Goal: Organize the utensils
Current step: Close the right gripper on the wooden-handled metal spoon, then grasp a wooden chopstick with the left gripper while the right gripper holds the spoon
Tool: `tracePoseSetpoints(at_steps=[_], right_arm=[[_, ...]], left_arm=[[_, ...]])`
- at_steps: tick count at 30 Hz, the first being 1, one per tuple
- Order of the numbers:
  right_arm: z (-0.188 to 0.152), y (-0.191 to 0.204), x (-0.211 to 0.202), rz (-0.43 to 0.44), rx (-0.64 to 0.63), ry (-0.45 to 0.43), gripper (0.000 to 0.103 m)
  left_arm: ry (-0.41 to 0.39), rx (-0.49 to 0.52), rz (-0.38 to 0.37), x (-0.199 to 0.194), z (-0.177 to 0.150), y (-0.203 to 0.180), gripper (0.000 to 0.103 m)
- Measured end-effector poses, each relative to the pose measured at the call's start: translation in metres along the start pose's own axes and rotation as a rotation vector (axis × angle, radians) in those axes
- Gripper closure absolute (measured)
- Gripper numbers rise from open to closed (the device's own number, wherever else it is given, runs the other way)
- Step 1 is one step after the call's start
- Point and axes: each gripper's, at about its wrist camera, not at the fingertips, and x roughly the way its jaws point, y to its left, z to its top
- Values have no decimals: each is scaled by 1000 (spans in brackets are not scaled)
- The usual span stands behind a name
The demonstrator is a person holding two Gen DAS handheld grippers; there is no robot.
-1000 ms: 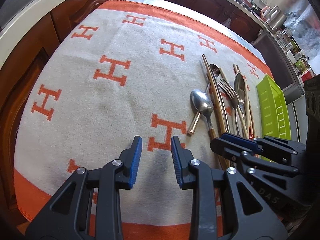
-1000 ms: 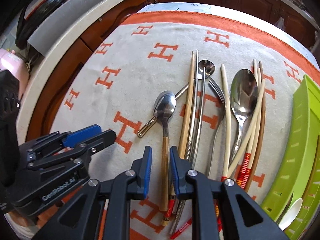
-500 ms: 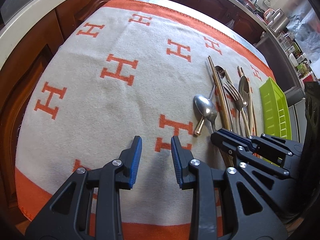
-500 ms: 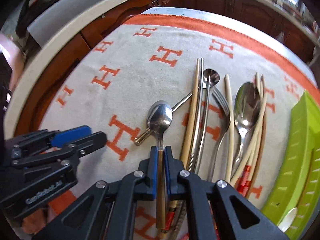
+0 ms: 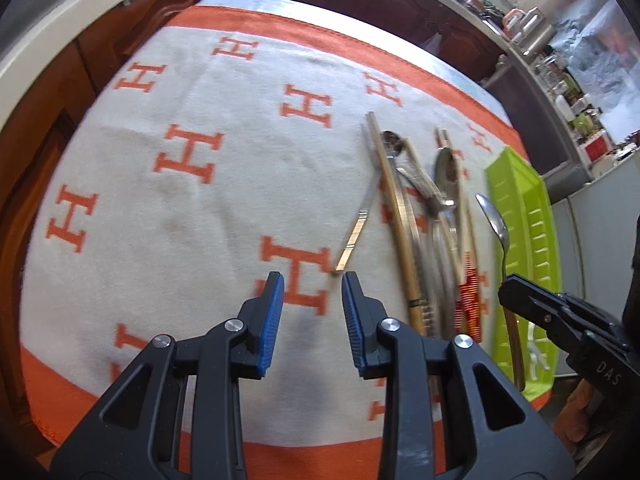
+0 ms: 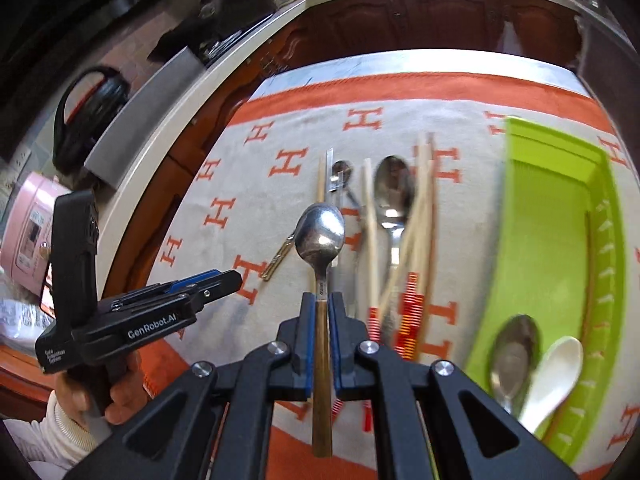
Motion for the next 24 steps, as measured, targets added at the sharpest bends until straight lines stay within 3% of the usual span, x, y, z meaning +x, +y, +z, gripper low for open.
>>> tracePoseSetpoints(at_steps=[4,6,13,24], right_arm=[[-5,-27,-26,-19,69,-57,97],[-8,-42,-41,-31,102,-86,97],[-15,-76,-59,-35,179,-135,97],[-22,-107,-66,-24,246,-173,97]], left_arm=[[26,6,-129,7,12,-15,77],[45,12,-152,15,18,-24,81],[123,23,-96,50,31,-48,89],[132,34,47,63,31,-61,95]])
